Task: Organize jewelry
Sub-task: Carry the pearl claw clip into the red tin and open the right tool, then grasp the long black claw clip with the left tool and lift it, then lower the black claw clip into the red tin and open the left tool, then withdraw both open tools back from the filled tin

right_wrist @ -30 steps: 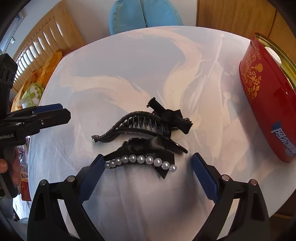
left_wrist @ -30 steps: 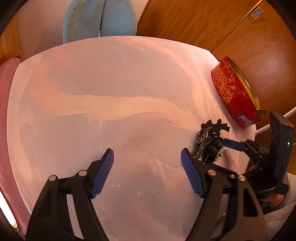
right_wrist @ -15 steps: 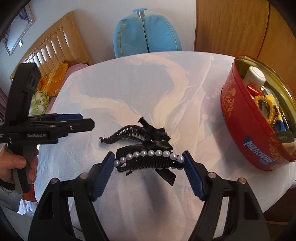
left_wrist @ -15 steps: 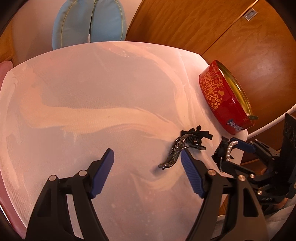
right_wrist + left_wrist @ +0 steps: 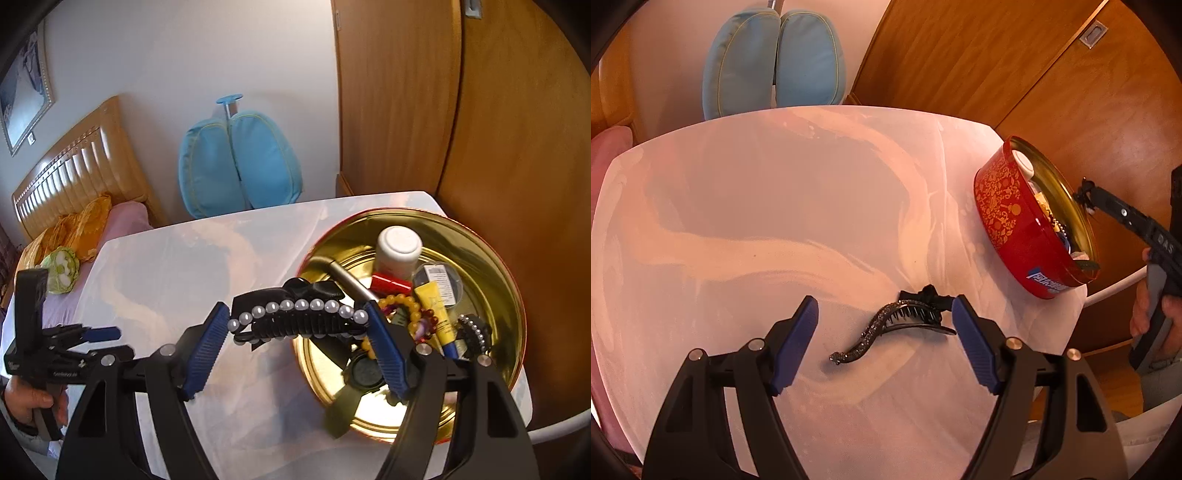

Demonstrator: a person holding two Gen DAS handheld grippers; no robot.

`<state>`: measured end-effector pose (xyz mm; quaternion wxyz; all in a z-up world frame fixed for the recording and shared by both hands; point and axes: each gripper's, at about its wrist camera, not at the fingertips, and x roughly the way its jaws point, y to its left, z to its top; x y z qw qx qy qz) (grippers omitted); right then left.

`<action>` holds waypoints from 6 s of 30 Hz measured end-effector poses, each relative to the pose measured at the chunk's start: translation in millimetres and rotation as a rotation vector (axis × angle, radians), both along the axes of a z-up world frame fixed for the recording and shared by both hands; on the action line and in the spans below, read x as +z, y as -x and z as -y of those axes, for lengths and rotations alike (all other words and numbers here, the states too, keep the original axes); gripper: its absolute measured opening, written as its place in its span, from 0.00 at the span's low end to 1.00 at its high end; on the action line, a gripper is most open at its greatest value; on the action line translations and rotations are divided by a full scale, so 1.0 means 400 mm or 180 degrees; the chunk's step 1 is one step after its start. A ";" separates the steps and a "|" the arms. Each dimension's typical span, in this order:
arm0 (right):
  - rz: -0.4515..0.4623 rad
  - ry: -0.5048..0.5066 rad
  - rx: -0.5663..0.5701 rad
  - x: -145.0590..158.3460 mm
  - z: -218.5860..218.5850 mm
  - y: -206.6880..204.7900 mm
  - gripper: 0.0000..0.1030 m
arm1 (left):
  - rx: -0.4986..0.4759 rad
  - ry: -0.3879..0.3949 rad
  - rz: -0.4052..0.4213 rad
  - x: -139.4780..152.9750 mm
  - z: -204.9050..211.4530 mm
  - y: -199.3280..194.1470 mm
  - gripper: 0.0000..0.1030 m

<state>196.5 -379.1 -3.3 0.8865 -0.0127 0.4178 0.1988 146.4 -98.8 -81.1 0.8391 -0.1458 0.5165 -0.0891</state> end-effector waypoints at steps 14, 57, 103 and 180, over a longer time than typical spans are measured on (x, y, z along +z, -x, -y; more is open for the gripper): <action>-0.0577 0.0522 -0.0201 -0.148 0.050 -0.146 0.86 | 0.0213 -0.0188 -0.0075 0.014 0.040 0.052 0.71; -0.0195 -0.0150 -0.0786 -0.021 0.320 0.052 0.90 | -0.1393 -0.1006 0.0867 0.272 0.403 -0.116 0.13; -0.0377 -0.0308 -0.0826 -0.067 0.373 0.041 0.91 | -0.1075 -0.1153 -0.0441 -0.114 0.426 -0.223 0.22; 0.0023 0.0174 -0.0536 0.027 0.251 0.194 0.96 | -0.0639 -0.1218 0.1038 0.290 0.580 -0.084 0.90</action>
